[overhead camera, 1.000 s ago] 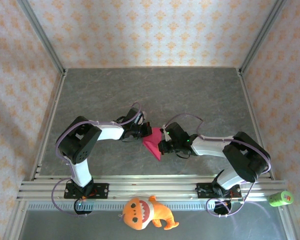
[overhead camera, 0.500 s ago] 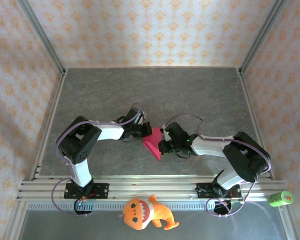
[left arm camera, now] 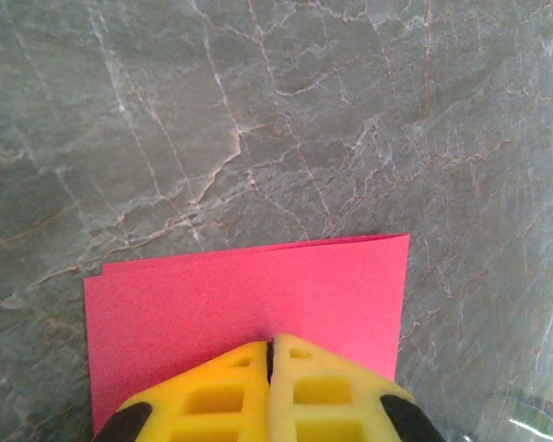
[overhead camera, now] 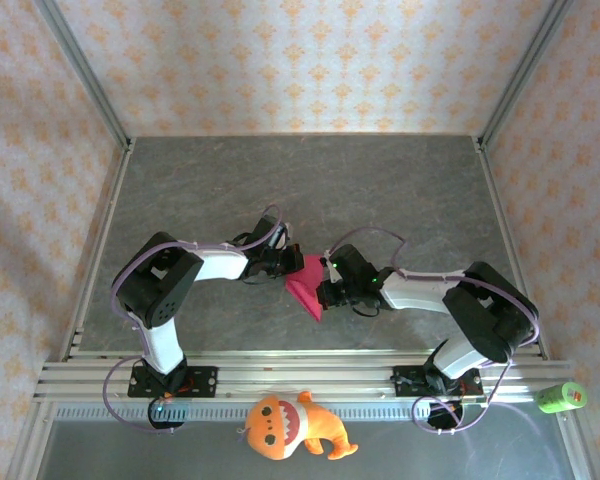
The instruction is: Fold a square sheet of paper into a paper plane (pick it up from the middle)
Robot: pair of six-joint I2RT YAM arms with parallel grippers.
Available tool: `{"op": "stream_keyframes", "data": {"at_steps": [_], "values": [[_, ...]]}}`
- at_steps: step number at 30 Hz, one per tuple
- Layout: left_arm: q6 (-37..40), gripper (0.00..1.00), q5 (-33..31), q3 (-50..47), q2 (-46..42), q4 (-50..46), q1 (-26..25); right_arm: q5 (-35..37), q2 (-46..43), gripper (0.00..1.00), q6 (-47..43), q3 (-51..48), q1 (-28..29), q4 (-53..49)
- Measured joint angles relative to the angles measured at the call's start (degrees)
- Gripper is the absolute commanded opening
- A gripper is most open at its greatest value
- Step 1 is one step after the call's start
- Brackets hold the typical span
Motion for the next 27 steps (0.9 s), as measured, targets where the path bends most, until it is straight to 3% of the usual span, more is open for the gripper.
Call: {"op": "stream_keyframes", "data": {"at_steps": [8, 17, 21, 27], "values": [[0.24, 0.02, -0.13, 0.11, 0.02, -0.2, 0.0, -0.09, 0.22, 0.0, 0.0, 0.11, 0.0, 0.15], [1.64, 0.16, -3.34, 3.39, -1.95, -5.57, 0.0, -0.13, 0.7, 0.0, 0.04, 0.11, 0.0, 1.42], [-0.33, 0.08, -4.2, 2.38, -7.89, -4.55, 0.0, -0.15, 1.07, 0.0, 0.26, 0.11, 0.0, 2.16], [-6.88, 0.0, -2.89, -8.37, -17.09, 3.08, -0.83, -0.11, 1.4, 0.0, 0.5, 0.11, 0.0, 3.02]]}}
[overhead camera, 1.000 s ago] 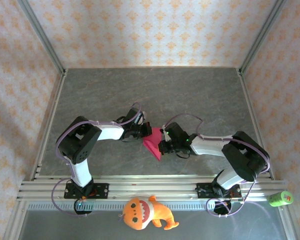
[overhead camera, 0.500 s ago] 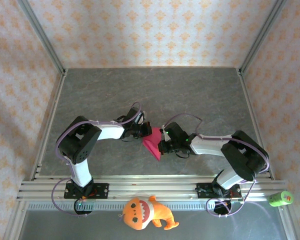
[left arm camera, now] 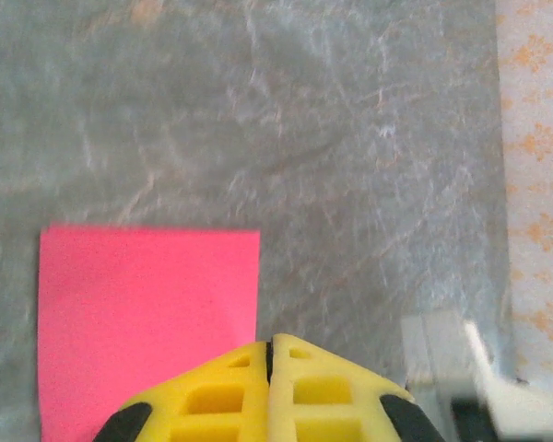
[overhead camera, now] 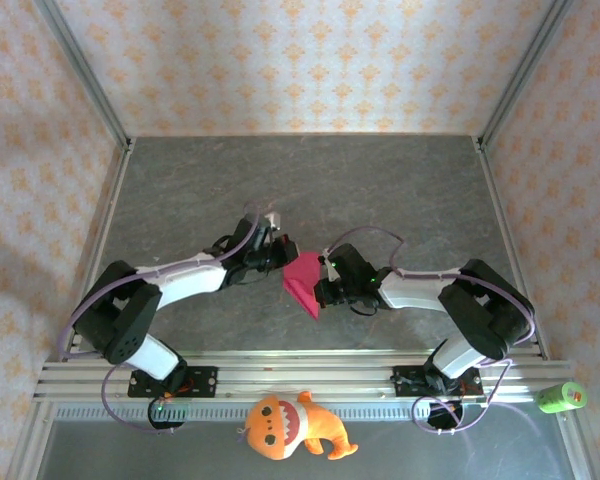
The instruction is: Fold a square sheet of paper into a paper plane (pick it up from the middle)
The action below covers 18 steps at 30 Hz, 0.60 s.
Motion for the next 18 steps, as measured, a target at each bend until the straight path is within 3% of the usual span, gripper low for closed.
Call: {"op": "stream_keyframes", "data": {"at_steps": [8, 18], "values": [[-9.53, 0.0, 2.01, -10.56, -1.03, 8.63, -5.99, 0.07, 0.33, 0.0, 0.83, 0.0, 0.0, 0.74], [-14.03, 0.0, 2.75, -12.17, 1.9, 16.28, -6.67, 0.13, 0.44, 0.0, 1.05, 0.0, 0.0, 1.03]]}}
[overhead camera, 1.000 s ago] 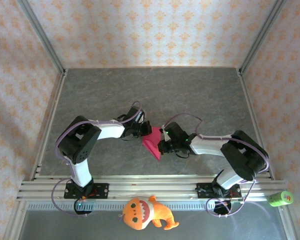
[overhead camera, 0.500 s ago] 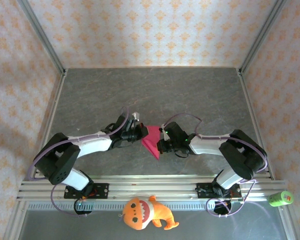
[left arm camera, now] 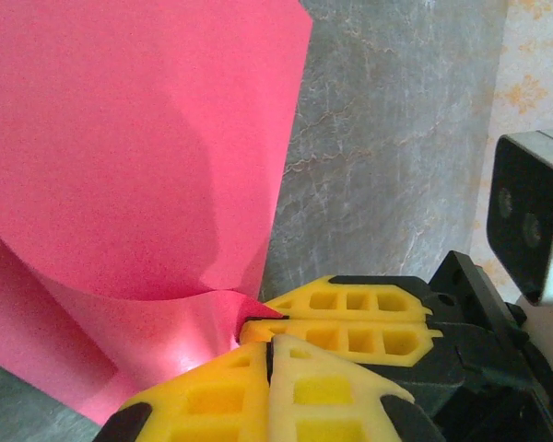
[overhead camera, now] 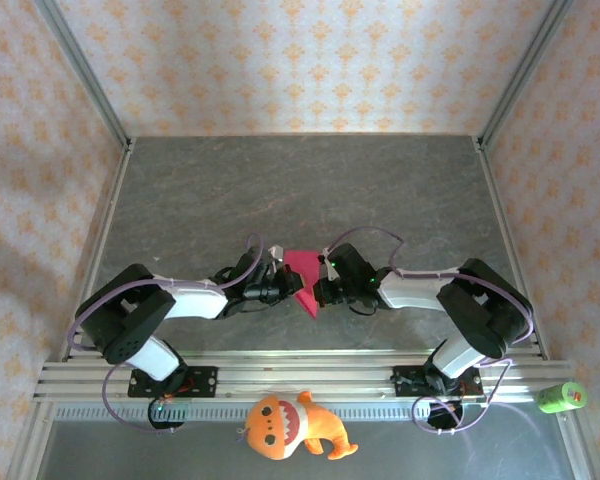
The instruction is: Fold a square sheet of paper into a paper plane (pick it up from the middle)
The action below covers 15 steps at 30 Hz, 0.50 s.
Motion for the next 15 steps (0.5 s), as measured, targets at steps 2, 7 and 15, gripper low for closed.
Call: {"op": "stream_keyframes", "data": {"at_steps": [2, 7, 15], "values": [[0.0, 0.0, 0.0, 0.0, 0.09, 0.04, 0.0, 0.0, 0.0, 0.0, 0.02, 0.0, 0.0, 0.0], [0.02, 0.0, -0.04, 0.0, 2.34, 0.26, 0.0, 0.0, 0.09, 0.0, 0.02, 0.0, 0.0, 0.04], [0.04, 0.0, -1.33, -1.01, 4.55, 0.35, -0.07, -0.02, 0.2, 0.0, 0.0, 0.0, 0.02, 0.33]]}}
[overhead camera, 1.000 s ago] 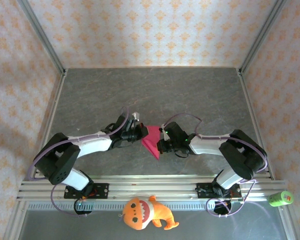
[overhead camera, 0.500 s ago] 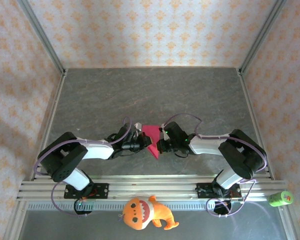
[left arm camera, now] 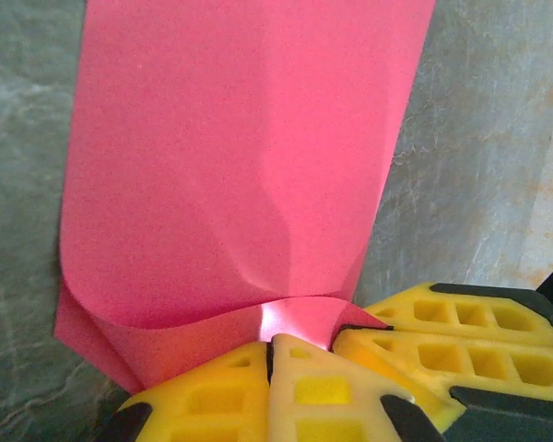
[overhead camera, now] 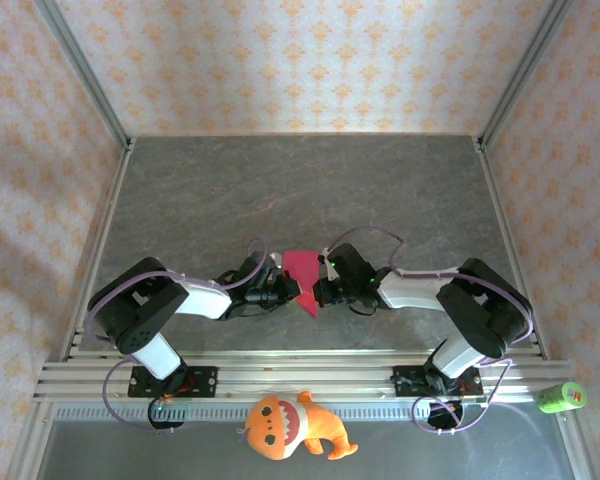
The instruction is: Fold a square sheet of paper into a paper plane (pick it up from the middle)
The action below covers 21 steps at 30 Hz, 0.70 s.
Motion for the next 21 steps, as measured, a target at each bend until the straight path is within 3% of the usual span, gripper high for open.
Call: {"op": "stream_keyframes", "data": {"at_steps": [13, 21], "values": [[3.3, 0.03, -0.2, 6.64, -0.35, -5.22, -0.96, 0.02, 0.02, 0.0, 0.0, 0.0, -0.02, 0.07], [4.55, 0.01, -1.05, 5.77, 1.01, -6.49, -1.84, 0.02, 0.02, 0.0, -0.02, 0.15, -0.02, -0.04]]}}
